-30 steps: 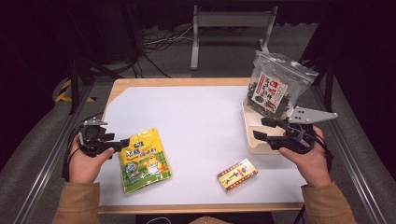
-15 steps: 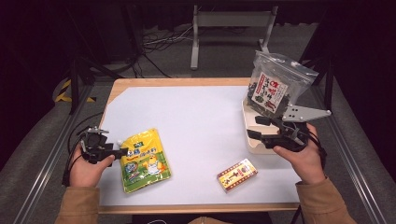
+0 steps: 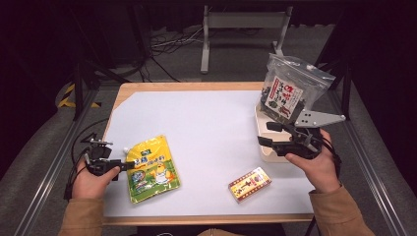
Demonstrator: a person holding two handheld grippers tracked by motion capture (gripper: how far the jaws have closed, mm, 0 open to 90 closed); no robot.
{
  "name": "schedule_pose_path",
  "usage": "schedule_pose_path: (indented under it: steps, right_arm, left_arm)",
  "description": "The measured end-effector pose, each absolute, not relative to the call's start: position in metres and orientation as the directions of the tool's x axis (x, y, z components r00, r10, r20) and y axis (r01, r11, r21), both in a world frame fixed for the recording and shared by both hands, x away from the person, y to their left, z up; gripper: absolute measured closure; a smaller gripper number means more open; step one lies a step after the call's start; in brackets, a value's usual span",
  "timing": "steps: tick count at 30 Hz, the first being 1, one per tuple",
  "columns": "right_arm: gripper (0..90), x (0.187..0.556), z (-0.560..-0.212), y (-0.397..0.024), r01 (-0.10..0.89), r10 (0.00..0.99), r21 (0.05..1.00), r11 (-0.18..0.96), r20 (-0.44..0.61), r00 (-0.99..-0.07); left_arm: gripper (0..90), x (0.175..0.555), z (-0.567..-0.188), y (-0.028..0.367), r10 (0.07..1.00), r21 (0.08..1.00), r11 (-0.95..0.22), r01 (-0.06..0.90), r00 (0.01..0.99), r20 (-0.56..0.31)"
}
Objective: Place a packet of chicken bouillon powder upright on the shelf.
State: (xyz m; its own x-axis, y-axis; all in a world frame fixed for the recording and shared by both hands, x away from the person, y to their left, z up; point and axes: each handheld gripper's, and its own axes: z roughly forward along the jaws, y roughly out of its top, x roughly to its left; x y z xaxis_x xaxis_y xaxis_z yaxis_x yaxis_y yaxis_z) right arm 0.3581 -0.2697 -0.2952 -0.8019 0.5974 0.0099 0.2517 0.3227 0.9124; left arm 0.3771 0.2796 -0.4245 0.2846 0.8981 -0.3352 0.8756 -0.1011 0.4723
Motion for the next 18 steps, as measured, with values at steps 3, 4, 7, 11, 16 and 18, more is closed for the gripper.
schedule_pose_path:
  steps: [3,4,7,11,16,18]
  right_arm:
    - [39.2,0.359,-0.296,-0.269,0.254,0.595,0.912,0.323,0.013,-0.804]
    - [39.0,0.359,-0.296,-0.269,0.255,0.595,0.912,0.322,0.015,-0.804]
    - [38.7,0.359,-0.296,-0.269,0.257,0.597,0.912,0.32,0.016,-0.802]
    - [38.4,0.359,-0.297,-0.268,0.258,0.597,0.912,0.32,0.017,-0.802]
    - [37.9,0.359,-0.298,-0.267,0.261,0.596,0.91,0.322,0.02,-0.803]
    - [37.7,0.36,-0.299,-0.266,0.261,0.593,0.91,0.323,0.02,-0.805]
  left_arm:
    - [35.6,0.379,-0.428,0.279,0.899,0.465,-0.101,0.879,0.282,-0.337]
    - [34.9,0.379,-0.428,0.278,0.899,0.464,-0.101,0.88,0.28,-0.337]
    - [33.4,0.381,-0.431,0.275,0.897,0.46,-0.107,0.882,0.285,-0.337]
    - [31.3,0.384,-0.433,0.272,0.9,0.47,-0.109,0.876,0.288,-0.328]
    - [31.8,0.386,-0.434,0.264,0.915,0.482,-0.124,0.867,0.288,-0.282]
    - [36.0,0.385,-0.433,0.261,0.927,0.482,-0.137,0.865,0.284,-0.247]
